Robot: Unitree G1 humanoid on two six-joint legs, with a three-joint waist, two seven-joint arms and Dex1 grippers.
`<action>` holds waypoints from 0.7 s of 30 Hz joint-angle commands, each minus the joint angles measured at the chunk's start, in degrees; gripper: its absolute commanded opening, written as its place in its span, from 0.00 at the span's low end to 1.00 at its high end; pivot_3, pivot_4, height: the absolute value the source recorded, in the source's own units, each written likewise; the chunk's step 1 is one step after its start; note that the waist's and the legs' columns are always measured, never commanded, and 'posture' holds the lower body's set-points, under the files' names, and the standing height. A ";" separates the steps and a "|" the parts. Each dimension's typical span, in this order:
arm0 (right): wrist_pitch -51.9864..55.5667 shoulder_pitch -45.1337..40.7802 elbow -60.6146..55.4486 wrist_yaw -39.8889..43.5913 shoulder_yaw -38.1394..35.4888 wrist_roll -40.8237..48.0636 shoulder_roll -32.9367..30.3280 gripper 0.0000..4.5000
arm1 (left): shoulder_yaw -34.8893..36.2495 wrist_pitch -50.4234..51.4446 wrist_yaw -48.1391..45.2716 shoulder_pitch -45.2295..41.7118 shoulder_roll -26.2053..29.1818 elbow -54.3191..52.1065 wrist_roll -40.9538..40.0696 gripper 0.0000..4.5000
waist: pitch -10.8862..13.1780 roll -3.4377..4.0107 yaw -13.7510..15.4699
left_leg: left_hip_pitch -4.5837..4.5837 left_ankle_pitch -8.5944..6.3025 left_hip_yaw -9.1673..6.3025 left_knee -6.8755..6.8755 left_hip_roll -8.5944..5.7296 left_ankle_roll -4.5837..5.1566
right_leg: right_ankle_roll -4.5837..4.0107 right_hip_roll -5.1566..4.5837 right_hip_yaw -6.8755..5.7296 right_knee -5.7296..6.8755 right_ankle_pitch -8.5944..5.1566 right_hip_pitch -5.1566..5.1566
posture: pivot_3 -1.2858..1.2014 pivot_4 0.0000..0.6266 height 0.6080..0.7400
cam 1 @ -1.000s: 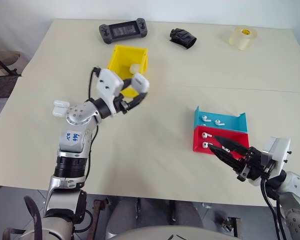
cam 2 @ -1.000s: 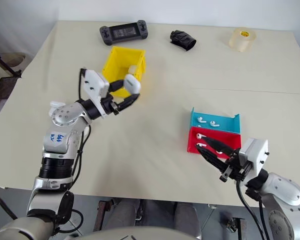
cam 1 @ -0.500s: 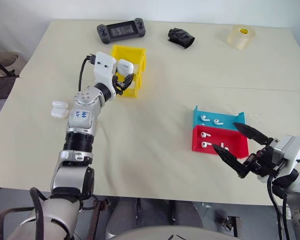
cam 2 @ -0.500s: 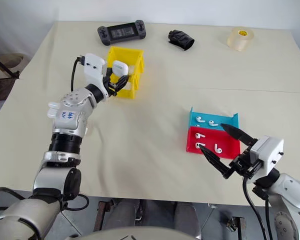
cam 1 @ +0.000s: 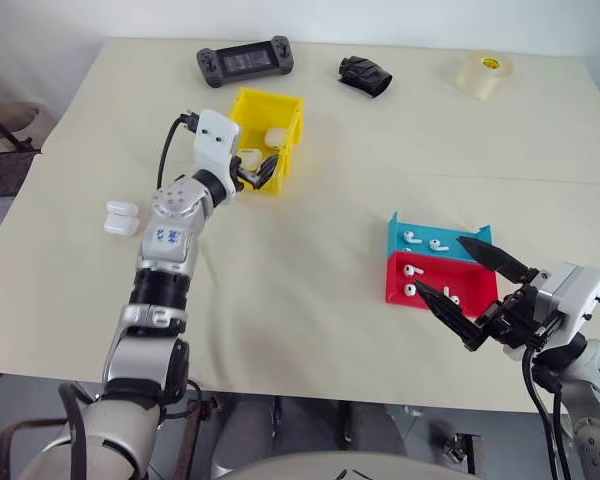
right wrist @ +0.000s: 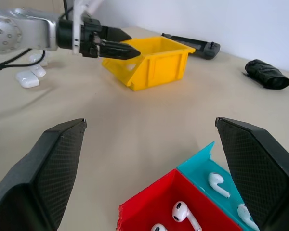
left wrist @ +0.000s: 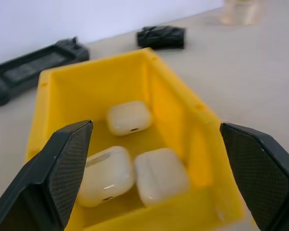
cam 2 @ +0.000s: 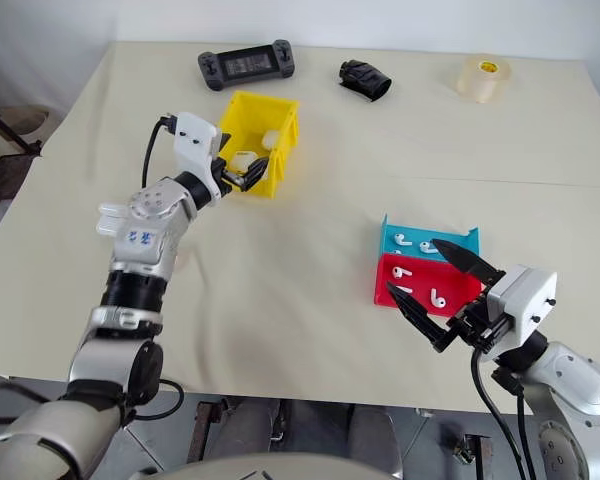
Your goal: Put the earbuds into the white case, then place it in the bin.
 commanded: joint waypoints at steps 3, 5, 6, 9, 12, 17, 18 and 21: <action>-0.24 -1.61 1.31 2.11 -0.54 1.58 -0.91 1.00 | 1.69 2.30 -6.76 8.29 5.73 -16.46 -4.46 0.99 | -0.01 0.02 -0.07 | 0.06 0.03 0.00 0.00 0.03 -0.04 | 0.00 0.02 0.02 0.01 0.00 0.04 | 0.52 0.24 1.00; -0.33 -2.64 2.89 3.28 -0.63 1.38 -1.44 1.00 | 3.92 -0.03 -9.53 12.47 7.81 -19.39 -6.86 0.99 | -0.02 0.03 -0.33 | 0.28 0.02 0.14 -0.10 0.04 -0.04 | 0.00 0.02 0.15 0.00 0.00 0.15 | 0.52 0.24 1.00; -0.38 -2.93 3.53 3.86 -0.84 1.52 -1.61 1.00 | 4.58 -0.49 -11.87 13.96 8.73 -20.11 -8.79 0.99 | -0.02 0.03 -0.26 | 0.38 0.02 0.18 -0.17 0.04 -0.04 | -0.01 0.00 0.20 -0.02 0.00 0.20 | 0.52 0.24 1.00; -0.36 -3.94 5.85 6.87 -1.68 1.88 -3.25 1.00 | 7.99 -6.98 -23.75 21.27 14.45 -21.42 -14.05 0.99 | -0.02 0.03 -0.18 | 0.38 0.02 0.18 -0.15 0.07 -0.04 | -0.02 0.01 0.22 -0.09 -0.01 0.17 | 0.52 0.24 1.00; -0.12 -5.57 8.28 9.71 -2.45 2.14 -5.44 1.00 | 11.15 -2.26 -31.17 26.82 19.85 -23.35 -20.91 0.99 | -0.02 0.03 -0.22 | 0.40 0.01 0.23 -0.19 0.07 -0.04 | -0.03 -0.01 0.30 -0.13 -0.01 0.16 | 0.52 0.24 1.00; 0.05 -8.08 12.20 13.72 -3.20 2.91 -8.28 1.00 | 12.76 -2.95 -32.08 32.69 23.26 -26.29 -20.69 0.99 | -0.02 0.04 0.36 | 0.43 -0.02 0.24 -0.19 0.05 0.00 | -0.05 -0.09 0.41 -0.25 -0.02 0.20 | 0.52 0.24 1.00; -0.23 -8.41 13.05 14.61 -3.34 2.68 -8.78 1.00 | 13.35 -3.13 -32.74 34.06 23.47 -27.35 -21.28 0.99 | -0.02 0.04 0.32 | 0.42 -0.02 0.22 -0.19 0.04 0.00 | -0.05 -0.11 0.39 -0.25 -0.02 0.20 | 0.52 0.24 1.00; -0.47 -9.72 15.46 16.52 -3.81 2.50 -9.73 1.00 | 14.84 -5.83 -33.48 37.18 23.35 -28.94 -21.16 0.99 | -0.02 0.04 0.07 | 0.42 -0.08 0.29 -0.19 0.03 0.06 | -0.05 -0.11 0.48 -0.28 -0.02 0.20 | 0.52 0.24 1.00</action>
